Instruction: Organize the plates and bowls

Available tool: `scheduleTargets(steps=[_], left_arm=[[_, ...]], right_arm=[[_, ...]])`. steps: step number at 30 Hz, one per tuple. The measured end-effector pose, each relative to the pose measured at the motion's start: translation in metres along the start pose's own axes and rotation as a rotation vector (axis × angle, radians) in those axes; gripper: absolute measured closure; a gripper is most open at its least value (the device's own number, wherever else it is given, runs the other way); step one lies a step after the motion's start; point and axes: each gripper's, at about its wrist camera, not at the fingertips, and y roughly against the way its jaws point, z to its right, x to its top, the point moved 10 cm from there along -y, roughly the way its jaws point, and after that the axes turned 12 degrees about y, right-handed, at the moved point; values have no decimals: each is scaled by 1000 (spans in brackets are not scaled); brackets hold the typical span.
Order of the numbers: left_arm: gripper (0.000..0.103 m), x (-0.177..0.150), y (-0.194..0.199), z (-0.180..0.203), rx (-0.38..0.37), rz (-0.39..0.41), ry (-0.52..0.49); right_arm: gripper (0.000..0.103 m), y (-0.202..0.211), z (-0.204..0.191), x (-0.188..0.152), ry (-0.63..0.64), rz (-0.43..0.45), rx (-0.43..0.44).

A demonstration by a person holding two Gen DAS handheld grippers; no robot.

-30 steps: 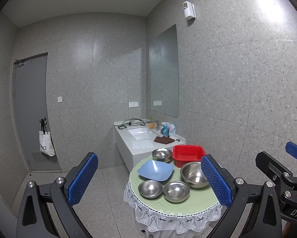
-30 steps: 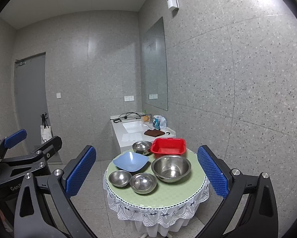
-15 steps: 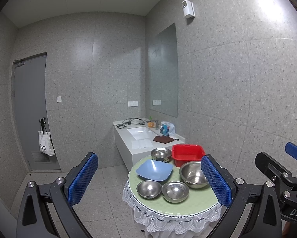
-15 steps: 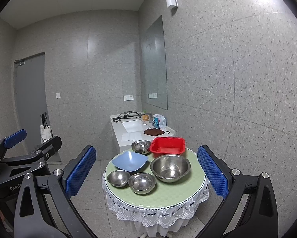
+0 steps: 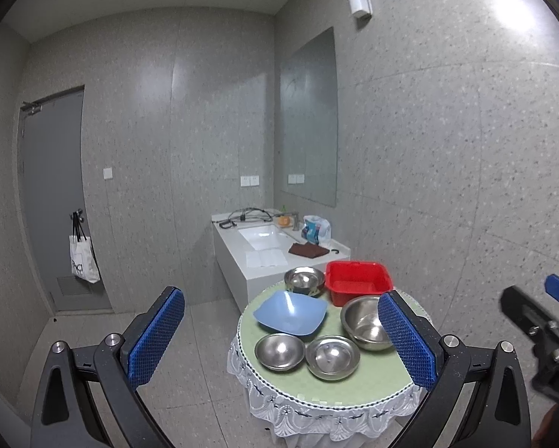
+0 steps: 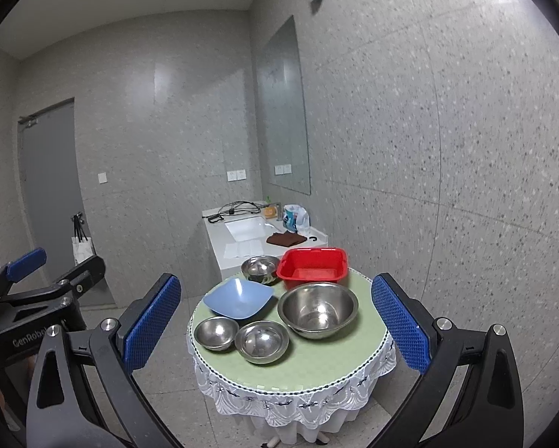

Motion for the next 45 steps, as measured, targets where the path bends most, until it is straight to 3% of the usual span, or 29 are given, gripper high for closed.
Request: scheduleTargets(steps=[6,11,16,20,24,29,32,34,35,40,42,43,45], left_arm=[[1,11,-72,-24,31,-73,34],[1,21,-156,-37,22,-155,56],[1,23,-271,-21,-87,-282,24],[1,20,-359,10,-226,-393,-31],[1,2,-450,54,-366,-572,-133],[3,-29,-530,84,-397,-709,-249],[8,-48,-557,96,-407,-766,-293],[17,-62,-584,103,-391,-809,-340],[18,-71,-590,110,-392,-815,-346],[48,-101,-626,125,-386,-907,-429],[56,-106,-636,133,-392,-923,-464],[67,-109,-640,137,-396,-927,-474],[76,-116,-653,147,-408,-937,-472]], right_arm=[[0,-43,27,-20,-66,-65,-47],[0,-95,40,-43,-106,-147,-91],[0,-170,51,-70,-157,-242,-169],[0,-224,61,-90,-206,-306,-236],[0,-269,78,-116,-281,-399,-332],[0,-305,101,-161,-392,-511,-391],[0,-320,115,-190,-442,-573,-404],[1,-330,125,-212,-482,-624,-401],[4,-334,127,-219,-495,-637,-394],[29,-360,138,-257,-558,-704,-294],[50,-369,137,-266,-582,-719,-239],[55,-371,138,-268,-587,-723,-217],[72,-377,137,-275,-593,-741,-176]])
